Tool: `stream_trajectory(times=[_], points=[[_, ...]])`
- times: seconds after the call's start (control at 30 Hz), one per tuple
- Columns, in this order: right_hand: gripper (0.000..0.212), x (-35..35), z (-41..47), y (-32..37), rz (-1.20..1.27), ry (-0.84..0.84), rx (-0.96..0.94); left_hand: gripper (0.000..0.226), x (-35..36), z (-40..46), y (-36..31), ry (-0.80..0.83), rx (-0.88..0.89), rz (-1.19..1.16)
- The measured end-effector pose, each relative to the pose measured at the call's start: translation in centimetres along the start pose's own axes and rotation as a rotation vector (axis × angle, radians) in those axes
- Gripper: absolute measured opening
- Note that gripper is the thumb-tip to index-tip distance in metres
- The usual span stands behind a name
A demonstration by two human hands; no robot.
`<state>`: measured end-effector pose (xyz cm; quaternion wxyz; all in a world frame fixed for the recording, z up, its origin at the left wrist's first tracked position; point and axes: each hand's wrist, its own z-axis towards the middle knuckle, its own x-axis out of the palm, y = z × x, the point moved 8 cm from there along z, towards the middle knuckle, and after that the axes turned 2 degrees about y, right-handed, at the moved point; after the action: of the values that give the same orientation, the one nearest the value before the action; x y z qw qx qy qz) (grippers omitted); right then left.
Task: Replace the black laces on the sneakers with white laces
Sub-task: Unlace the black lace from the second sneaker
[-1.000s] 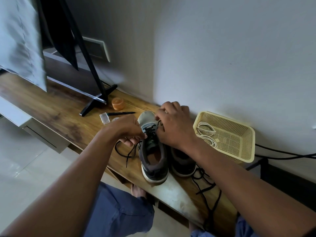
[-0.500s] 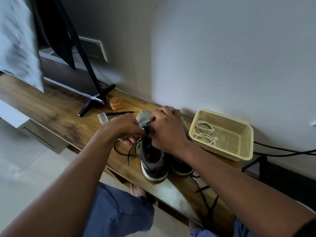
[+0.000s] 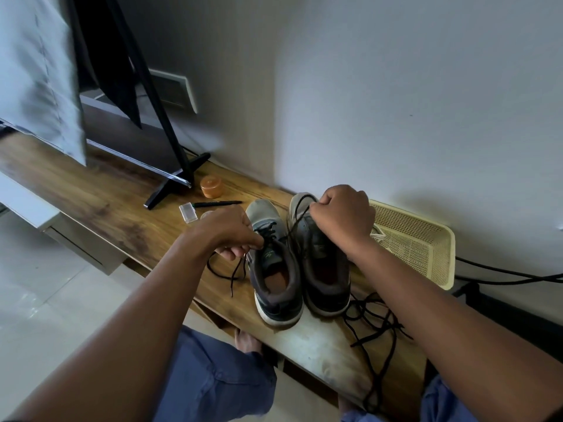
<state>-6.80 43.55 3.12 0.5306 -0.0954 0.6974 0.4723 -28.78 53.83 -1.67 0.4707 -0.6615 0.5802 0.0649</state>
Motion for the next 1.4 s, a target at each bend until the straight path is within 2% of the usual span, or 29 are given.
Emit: stream_trajectory(times=[0.07, 0.13, 0.2, 0.23, 0.27, 0.33, 0.4, 0.57, 0.7, 0.8, 0.87, 0.97, 1.07, 1.17, 1.27, 1.4], points=[[0.032, 1.1, -0.4, 0.1, -0.171, 0.109, -0.025, 0.015, -0.5, -0.3, -0.5, -0.057, 0.042, 0.056], [0.044, 1.0, -0.9, 1.1, -0.223, 0.057, -0.148, 0.009, -0.6, -0.6, -1.7, -0.094, 0.128, 0.078], [0.032, 0.8, -1.6, 3.3, -0.203, -0.009, -0.356, 0.012, -0.2, -1.0, -3.0, -0.118, 0.195, 0.147], [0.022, 1.1, -2.0, 4.2, -0.228, 0.014, -0.435, 0.011, 0.0, -1.0, -3.5, -0.13, 0.205, 0.202], [0.021, 1.7, -2.4, 4.8, -0.284, 0.056, -0.477, 0.009, 0.2, -1.0, -3.8, -0.148, 0.205, 0.257], [0.038, 2.9, -3.0, 5.3, -0.419, 0.131, -0.477, 0.009, 0.3, -0.9, -4.2, -0.2, 0.191, 0.342], [0.046, 3.5, -3.7, 5.7, -0.502, 0.114, -0.505, 0.01, 0.3, -0.6, -4.4, -0.258, 0.19, 0.394], [0.043, 3.6, -4.3, 5.9, -0.523, 0.087, -0.562, 0.017, 0.7, 0.0, -4.8, -0.259, 0.238, 0.397], [0.038, 4.0, -4.6, 6.1, -0.521, 0.102, -0.602, 0.01, 0.5, -0.2, -4.7, -0.269, 0.239, 0.371], [0.032, 3.7, -4.6, 5.9, -0.477, 0.087, -0.622, 0.02, -0.3, -0.3, -4.3, -0.323, 0.227, 0.375], [0.034, 3.7, -4.4, 5.6, -0.451, 0.099, -0.613, 0.015, -1.3, -0.4, -3.5, -0.361, 0.201, 0.331], [0.042, 3.9, -4.6, 5.5, -0.471, 0.094, -0.632, 0.01, -0.8, -0.6, -3.7, -0.288, 0.238, 0.268], [0.048, 3.8, -5.4, 6.3, -0.501, 0.072, -0.686, 0.008, 0.9, -0.9, -5.2, -0.198, 0.283, 0.35], [0.048, 3.6, -5.4, 6.2, -0.49, 0.079, -0.661, 0.015, 1.0, -0.5, -5.4, -0.189, 0.259, 0.355], [0.035, 3.9, -4.9, 5.7, -0.435, 0.112, -0.6, 0.016, 1.2, -0.4, -5.0, -0.186, 0.23, 0.376], [0.035, 4.0, -4.6, 5.4, -0.392, 0.103, -0.577, 0.016, 1.6, -0.3, -5.7, -0.268, 0.241, 0.424]])
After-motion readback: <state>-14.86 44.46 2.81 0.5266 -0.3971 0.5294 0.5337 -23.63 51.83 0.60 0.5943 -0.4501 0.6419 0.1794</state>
